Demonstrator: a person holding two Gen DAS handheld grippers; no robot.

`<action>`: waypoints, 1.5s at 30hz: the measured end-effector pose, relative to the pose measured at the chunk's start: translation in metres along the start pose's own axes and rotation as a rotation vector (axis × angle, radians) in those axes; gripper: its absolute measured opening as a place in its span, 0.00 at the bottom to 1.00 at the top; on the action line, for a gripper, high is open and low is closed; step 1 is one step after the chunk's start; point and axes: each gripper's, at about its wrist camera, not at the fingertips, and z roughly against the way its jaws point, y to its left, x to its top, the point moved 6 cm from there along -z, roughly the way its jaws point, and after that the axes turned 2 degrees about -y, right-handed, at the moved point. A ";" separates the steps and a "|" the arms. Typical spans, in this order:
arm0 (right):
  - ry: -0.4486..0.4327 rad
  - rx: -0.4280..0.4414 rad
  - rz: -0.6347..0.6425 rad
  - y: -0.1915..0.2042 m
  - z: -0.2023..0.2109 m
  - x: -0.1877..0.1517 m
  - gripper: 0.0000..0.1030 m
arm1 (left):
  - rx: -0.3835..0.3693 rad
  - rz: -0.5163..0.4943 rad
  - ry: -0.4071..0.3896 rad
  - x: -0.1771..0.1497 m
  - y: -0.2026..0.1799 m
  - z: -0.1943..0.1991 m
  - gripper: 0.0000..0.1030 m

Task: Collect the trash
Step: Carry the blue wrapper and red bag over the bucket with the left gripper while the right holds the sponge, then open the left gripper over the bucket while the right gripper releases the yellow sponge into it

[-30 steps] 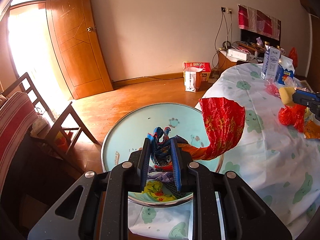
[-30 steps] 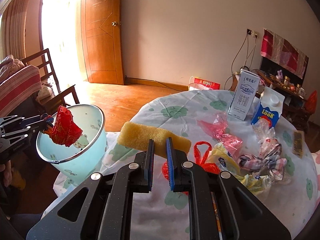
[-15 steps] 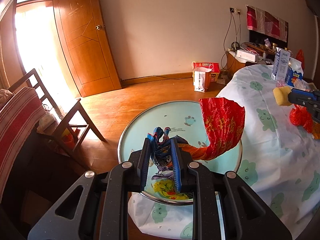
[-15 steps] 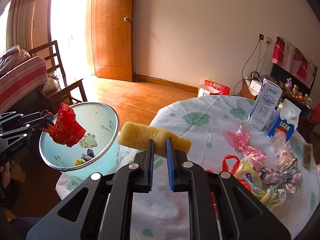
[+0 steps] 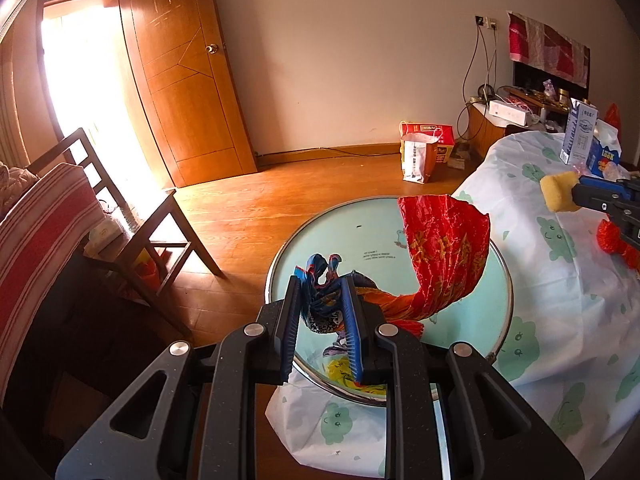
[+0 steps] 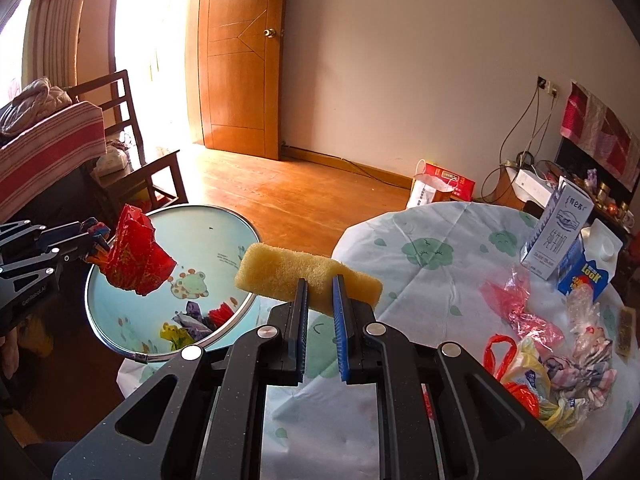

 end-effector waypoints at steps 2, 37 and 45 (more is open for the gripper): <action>0.001 0.003 0.005 0.003 -0.002 0.001 0.12 | 0.004 0.004 0.002 0.000 0.003 -0.001 0.20; 0.035 0.046 0.087 0.050 -0.036 0.014 0.13 | 0.069 0.049 0.025 -0.003 0.046 -0.009 0.21; 0.034 0.047 0.090 0.053 -0.036 0.015 0.13 | 0.067 0.050 0.023 -0.003 0.045 -0.009 0.21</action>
